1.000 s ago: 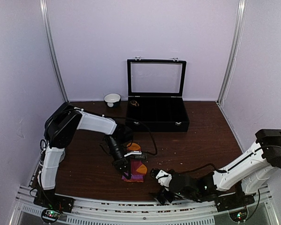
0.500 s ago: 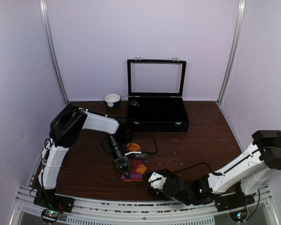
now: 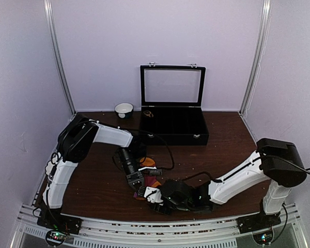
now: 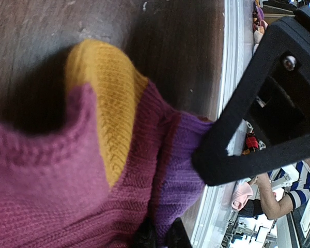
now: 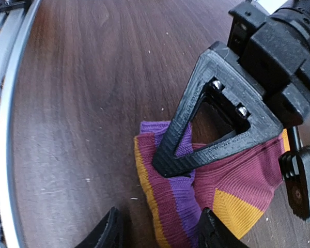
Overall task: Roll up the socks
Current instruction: Roll the sock at the center of the board.
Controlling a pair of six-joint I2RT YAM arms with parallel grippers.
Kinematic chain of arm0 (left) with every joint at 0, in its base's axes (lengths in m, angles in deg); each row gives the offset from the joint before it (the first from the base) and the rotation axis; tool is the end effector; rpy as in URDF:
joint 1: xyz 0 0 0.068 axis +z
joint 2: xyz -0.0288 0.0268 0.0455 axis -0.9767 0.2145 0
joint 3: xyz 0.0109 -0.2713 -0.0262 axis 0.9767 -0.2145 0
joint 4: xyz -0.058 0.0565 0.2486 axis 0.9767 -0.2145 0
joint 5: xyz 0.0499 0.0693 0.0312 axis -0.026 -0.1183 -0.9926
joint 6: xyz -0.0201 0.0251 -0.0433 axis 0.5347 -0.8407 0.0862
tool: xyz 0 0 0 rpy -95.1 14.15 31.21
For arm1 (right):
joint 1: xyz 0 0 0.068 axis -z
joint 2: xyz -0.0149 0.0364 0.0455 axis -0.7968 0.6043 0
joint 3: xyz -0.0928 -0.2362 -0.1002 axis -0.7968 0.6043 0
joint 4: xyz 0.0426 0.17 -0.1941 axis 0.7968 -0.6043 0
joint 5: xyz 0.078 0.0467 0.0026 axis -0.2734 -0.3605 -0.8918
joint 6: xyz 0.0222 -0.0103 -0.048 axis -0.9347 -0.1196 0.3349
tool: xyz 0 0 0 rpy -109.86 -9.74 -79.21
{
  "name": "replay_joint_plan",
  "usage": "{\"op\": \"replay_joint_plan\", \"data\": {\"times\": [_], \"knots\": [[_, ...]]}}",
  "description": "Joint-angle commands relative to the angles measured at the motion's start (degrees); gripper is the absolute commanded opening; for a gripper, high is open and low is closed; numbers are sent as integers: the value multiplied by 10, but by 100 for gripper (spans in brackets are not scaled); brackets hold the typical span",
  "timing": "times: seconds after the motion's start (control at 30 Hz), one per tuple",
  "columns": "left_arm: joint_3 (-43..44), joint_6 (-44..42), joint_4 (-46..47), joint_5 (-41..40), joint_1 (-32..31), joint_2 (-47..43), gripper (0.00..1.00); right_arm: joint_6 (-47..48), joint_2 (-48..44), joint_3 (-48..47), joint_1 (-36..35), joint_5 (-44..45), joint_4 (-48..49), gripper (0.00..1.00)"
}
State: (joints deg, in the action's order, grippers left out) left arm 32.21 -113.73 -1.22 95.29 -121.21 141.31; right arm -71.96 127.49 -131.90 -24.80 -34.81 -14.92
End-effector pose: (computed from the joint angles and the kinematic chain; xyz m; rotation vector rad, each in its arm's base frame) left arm 0.2600 -0.2856 0.0906 -1.2669 -2.0462 1.0735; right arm 0.0799 0.3425 0.1208 -1.5083 1.6904 0.5042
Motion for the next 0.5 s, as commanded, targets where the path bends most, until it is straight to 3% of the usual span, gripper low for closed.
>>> {"op": "replay_joint_plan", "data": {"times": [0.0, 0.1, 0.23, 0.27, 0.3, 0.4, 0.47], "knots": [[15, -18, 7, -54, 5, 27, 0, 30, 22, -21, 13, -30, -34, 48], [21, -33, -5, -44, 6, 28, 1, 22, 34, -28, 26, -48, -57, 39], [23, -76, -23, -4, 11, 13, 12, 2, 51, -29, 40, -78, -81, 18], [18, -91, -24, 4, 13, 3, 17, -10, 56, -32, 46, -86, -88, 13], [9, -110, -14, 10, 16, -12, 29, -22, 60, -36, 52, -99, -96, 9], [-63, -103, 88, 7, 30, -92, 41, -68, 65, -37, 75, -145, -105, 2], [-113, -74, 164, -11, 40, -163, 59, -103, 61, -24, 90, -183, -91, 0]]}}
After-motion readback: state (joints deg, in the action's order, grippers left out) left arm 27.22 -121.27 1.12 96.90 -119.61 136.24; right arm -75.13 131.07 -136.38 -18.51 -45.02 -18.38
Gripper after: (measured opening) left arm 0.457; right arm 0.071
